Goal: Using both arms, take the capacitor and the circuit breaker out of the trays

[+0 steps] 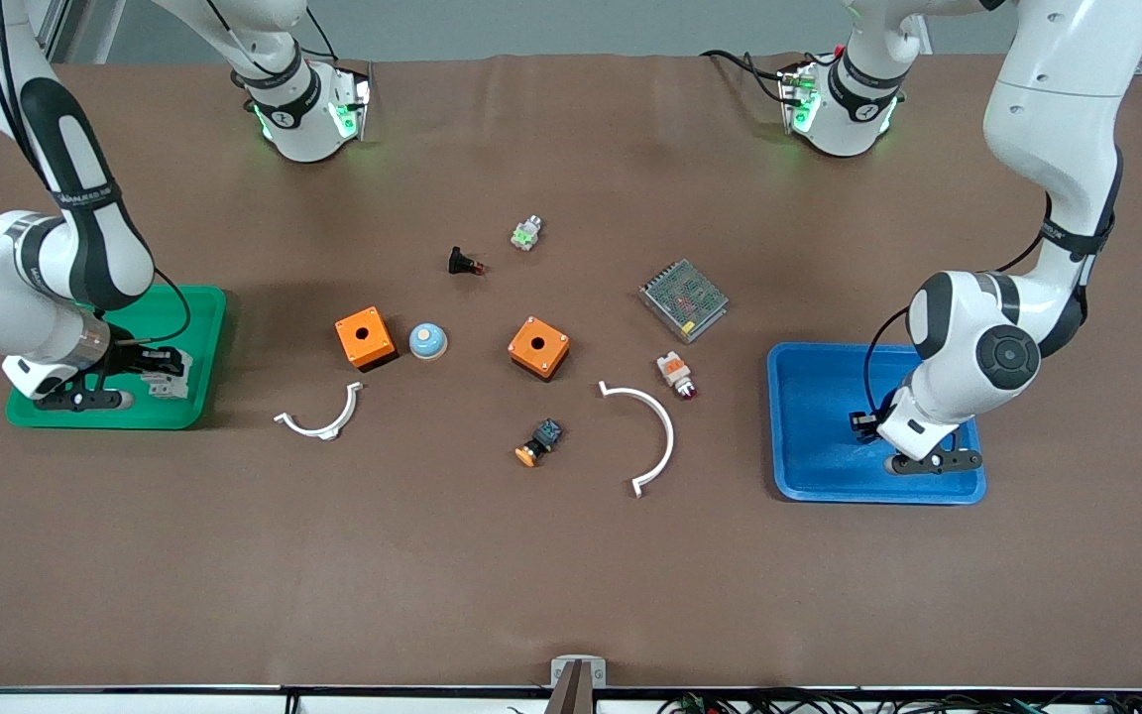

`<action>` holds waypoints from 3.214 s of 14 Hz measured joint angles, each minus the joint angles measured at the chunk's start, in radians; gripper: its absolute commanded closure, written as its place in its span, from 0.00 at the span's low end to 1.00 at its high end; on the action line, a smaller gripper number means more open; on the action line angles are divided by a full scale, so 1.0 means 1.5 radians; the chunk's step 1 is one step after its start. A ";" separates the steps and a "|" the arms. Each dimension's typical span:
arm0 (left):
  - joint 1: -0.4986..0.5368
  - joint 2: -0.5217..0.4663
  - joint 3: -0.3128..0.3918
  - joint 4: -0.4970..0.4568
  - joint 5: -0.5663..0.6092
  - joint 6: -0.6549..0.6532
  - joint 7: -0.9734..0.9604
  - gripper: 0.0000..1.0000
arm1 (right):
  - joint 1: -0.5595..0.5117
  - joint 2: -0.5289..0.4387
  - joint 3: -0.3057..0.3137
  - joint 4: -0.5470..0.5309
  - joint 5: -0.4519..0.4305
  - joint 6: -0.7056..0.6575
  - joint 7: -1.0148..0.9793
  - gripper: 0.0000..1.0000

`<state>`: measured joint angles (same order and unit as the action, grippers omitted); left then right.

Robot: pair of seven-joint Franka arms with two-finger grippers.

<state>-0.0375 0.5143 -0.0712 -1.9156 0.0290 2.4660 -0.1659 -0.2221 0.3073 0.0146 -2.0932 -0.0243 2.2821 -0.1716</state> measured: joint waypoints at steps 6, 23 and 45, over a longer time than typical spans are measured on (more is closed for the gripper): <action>-0.113 -0.109 -0.082 0.000 0.000 -0.112 -0.191 1.00 | 0.157 -0.026 0.042 0.037 0.059 -0.053 0.326 0.98; -0.361 0.058 -0.076 0.048 0.001 0.000 -0.598 0.00 | 0.324 0.133 0.037 0.082 0.061 0.101 0.630 0.06; -0.011 -0.313 -0.018 0.270 0.016 -0.611 -0.041 0.00 | 0.100 -0.228 0.017 0.179 0.061 -0.336 0.175 0.00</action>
<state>-0.0542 0.0445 -0.0985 -1.5105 0.0525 1.5492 -0.2276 -0.0724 -0.0354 0.0406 -1.8240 0.0667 1.7784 0.0906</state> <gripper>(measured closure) 0.000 0.000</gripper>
